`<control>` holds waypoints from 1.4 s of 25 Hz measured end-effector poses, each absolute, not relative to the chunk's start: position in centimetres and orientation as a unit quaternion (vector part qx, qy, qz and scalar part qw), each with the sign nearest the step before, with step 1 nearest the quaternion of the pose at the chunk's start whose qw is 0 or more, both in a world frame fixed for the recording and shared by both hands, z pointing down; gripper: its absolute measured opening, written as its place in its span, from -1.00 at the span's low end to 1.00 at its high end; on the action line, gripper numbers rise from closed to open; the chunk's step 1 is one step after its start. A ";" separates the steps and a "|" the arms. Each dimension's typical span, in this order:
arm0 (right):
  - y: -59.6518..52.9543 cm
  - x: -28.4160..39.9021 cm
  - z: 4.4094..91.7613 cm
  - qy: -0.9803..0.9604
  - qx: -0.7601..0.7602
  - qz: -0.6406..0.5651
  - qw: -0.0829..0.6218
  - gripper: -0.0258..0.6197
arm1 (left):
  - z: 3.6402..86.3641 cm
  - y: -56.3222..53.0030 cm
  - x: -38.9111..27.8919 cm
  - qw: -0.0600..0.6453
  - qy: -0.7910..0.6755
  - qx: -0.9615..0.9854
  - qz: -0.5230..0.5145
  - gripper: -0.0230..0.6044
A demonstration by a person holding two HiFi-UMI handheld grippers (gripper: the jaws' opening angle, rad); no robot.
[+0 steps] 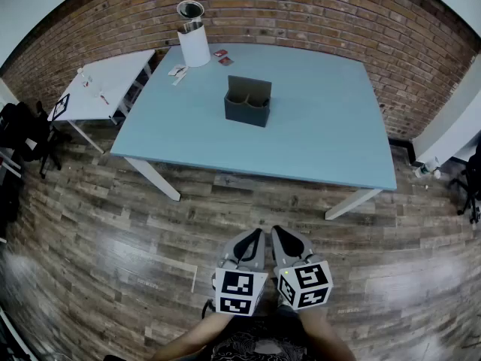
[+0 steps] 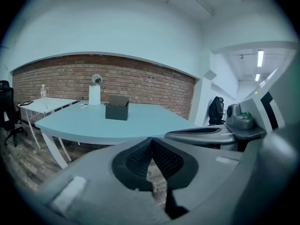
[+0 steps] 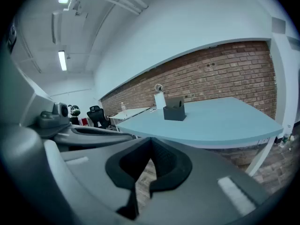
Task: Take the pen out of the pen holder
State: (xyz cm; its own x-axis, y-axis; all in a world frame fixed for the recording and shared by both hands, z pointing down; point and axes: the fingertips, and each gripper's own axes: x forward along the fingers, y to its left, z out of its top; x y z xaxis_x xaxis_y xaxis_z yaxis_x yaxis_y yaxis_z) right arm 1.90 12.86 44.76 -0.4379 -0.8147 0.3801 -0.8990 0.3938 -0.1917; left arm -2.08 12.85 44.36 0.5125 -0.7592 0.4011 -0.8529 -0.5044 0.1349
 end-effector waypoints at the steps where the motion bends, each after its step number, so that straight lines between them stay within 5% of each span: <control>1: 12.7 1.2 44.7 -0.825 0.522 0.187 0.111 -0.91 | 44.4 12.8 -2.9 0.160 -0.469 0.856 0.147 -0.93; 35: 2.8 -3.4 45.0 -0.822 0.532 0.168 0.117 -0.91 | 45.4 4.4 -7.3 0.158 -0.452 0.863 0.158 -0.93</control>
